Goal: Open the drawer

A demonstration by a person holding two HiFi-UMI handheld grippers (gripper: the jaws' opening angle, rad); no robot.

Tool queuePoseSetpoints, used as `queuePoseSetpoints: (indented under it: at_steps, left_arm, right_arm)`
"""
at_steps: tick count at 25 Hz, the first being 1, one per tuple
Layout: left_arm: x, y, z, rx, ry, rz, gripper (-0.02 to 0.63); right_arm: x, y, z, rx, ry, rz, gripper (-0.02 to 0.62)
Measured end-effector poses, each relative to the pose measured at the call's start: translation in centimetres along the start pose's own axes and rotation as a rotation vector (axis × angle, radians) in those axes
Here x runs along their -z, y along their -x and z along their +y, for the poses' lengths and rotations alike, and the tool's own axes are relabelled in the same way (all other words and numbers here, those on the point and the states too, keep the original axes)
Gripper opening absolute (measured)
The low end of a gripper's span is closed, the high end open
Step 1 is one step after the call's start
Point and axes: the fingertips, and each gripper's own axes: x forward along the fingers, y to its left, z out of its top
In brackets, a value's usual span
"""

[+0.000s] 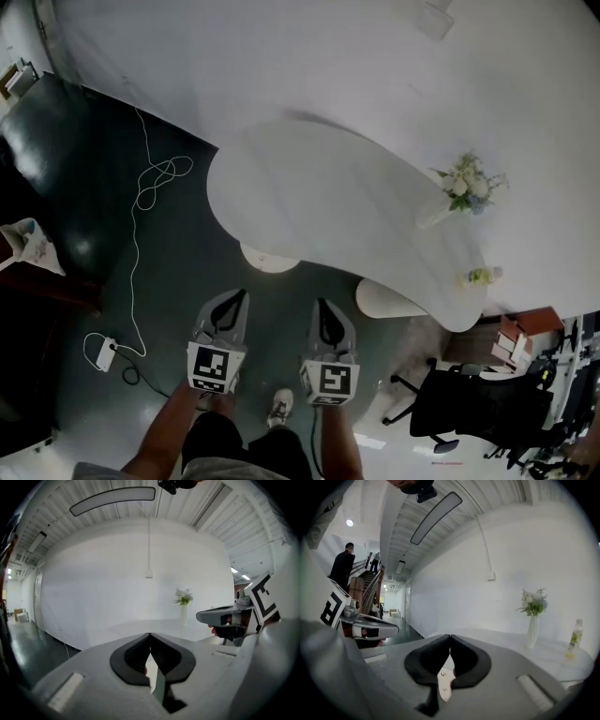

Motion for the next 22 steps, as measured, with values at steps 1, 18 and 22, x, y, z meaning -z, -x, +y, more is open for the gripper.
queuePoseSetpoints:
  at_steps: [1,18,22]
  left_arm:
    - [0.9,-0.8,0.2,0.008,-0.001,0.004,0.008]
    - [16.1,-9.5,1.7,0.061,0.039,0.053,0.008]
    - [19.1,-10.1,1.9,0.066,0.044,0.067,0.008]
  right_arm:
    - [0.7,-0.8,0.0,-0.001,0.003,0.006,0.005]
    - [16.5,-8.3,0.0,0.030,0.001,0.069,0.005]
    - [19.3,-9.2,0.7,0.021,0.004,0.074,0.005]
